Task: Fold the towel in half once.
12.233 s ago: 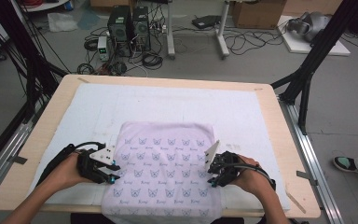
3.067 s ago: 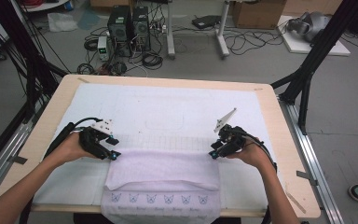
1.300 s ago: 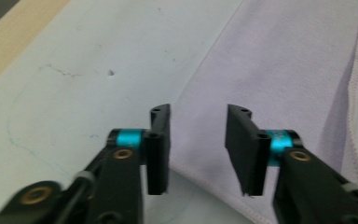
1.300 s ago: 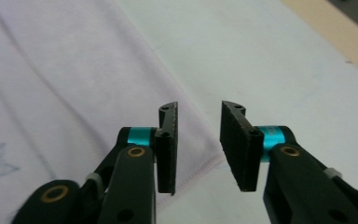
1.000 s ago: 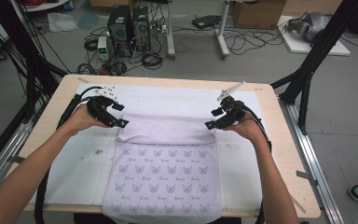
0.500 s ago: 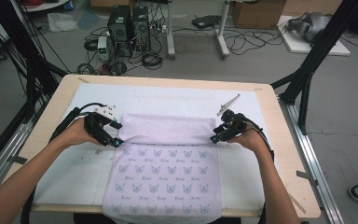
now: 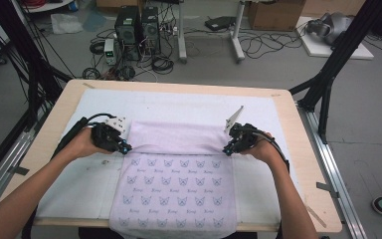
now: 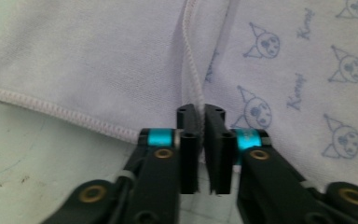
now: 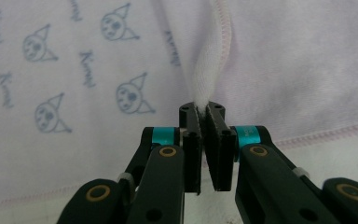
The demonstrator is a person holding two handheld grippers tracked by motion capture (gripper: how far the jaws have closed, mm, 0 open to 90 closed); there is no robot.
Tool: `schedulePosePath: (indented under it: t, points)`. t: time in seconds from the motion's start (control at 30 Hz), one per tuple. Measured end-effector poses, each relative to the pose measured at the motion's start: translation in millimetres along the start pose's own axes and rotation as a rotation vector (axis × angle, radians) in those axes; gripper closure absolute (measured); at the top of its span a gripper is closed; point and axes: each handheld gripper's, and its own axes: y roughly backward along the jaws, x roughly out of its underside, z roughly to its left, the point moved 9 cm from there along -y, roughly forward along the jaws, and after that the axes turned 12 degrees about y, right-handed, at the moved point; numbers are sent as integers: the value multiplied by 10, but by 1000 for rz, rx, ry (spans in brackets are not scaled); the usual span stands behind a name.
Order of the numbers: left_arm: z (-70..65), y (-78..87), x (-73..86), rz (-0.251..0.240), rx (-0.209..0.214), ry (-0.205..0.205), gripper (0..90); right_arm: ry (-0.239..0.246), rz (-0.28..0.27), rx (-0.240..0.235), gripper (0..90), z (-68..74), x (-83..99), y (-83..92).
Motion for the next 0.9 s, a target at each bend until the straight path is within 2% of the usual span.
schedulePosePath:
  t: [0.07, 0.13, 0.2, 0.37, 0.57, 0.67, 0.73, 0.8, 0.83, 0.9]
  points:
    - [-37, 35, 5, 1, 8, -17, 873, 34, -12, -17, 860, 53, -21, 30]
    - [-74, 80, -10, -18, 12, -30, 873, 85, -22, -20, 860, 113, -39, 81]
    - [-112, 144, -32, -37, 19, -41, 874, 102, -41, -21, 861, 157, -50, 139]
    - [-241, 288, -15, -54, 41, -68, 873, 131, -92, -33, 860, 301, -67, 296]
    - [-504, 445, 87, -68, 96, -129, 873, 154, -152, -67, 860, 609, -30, 451]
    - [-614, 487, 140, -61, 104, -157, 873, 161, -194, -81, 860, 746, -17, 512]
    - [-675, 507, 156, -63, 109, -158, 873, 165, -203, -81, 860, 818, -17, 528]
    - [-811, 552, 196, -69, 150, -180, 873, 186, -205, -96, 860, 923, -31, 534]
    - [-908, 570, 224, -82, 183, -200, 874, 201, -216, -128, 861, 1013, -44, 539]
    - [-1152, 630, 321, -88, 275, -260, 875, 270, -250, -211, 861, 1252, -70, 567]
